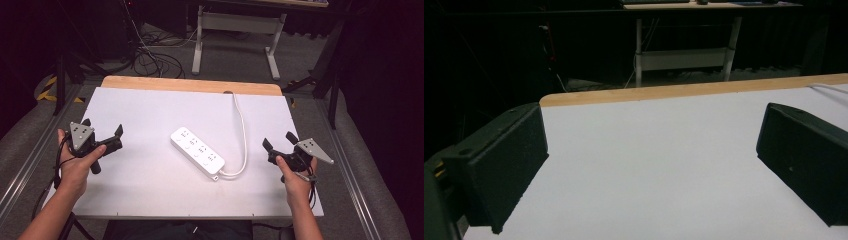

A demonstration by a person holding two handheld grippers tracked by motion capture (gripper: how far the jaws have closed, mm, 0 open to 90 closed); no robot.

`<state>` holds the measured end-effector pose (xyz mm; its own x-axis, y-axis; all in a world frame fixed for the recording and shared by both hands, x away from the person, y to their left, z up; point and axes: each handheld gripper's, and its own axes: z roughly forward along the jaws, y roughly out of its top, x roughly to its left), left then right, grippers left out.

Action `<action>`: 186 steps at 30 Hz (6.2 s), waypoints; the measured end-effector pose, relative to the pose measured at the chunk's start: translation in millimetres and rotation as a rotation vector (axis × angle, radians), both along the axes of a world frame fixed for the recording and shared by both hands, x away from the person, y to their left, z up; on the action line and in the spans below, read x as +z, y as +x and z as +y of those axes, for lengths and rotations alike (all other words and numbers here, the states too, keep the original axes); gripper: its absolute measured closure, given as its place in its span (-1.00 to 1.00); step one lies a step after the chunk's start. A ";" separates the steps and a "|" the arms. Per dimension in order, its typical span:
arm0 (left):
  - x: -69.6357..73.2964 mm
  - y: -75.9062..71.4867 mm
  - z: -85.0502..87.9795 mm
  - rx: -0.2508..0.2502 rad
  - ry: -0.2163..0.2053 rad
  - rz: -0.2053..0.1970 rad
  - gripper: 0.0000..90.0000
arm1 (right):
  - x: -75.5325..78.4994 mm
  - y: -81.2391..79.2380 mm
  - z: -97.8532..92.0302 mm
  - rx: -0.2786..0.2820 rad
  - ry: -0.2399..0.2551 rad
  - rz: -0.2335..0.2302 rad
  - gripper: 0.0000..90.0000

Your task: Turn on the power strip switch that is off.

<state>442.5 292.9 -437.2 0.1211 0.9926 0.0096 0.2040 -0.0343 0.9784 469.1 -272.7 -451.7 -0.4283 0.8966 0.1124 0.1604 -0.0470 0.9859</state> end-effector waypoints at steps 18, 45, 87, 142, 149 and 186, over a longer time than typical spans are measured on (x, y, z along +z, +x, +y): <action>-0.5 1.7 -2.0 -0.016 0.001 0.002 -0.98 | 2.4 -5.3 -1.3 0.029 -0.030 -0.028 0.05; -0.4 1.6 -3.0 -0.035 0.006 -0.004 -0.95 | 10.2 -13.0 -0.3 0.083 -0.036 -0.036 1.00; -1.5 -0.4 -4.1 -0.055 0.030 -0.005 -0.92 | 38.8 27.2 53.2 0.294 -0.142 0.108 1.00; -3.2 -5.9 0.0 -0.057 0.047 0.007 -0.88 | 19.6 58.9 177.4 0.581 -0.322 0.226 1.00; -3.1 -7.8 1.1 -0.057 0.048 0.009 -0.88 | 8.8 58.4 197.7 0.622 -0.371 0.252 1.00; -4.7 -16.1 8.8 -0.024 0.047 0.012 -0.88 | -11.2 68.6 233.0 0.618 -0.434 0.371 1.00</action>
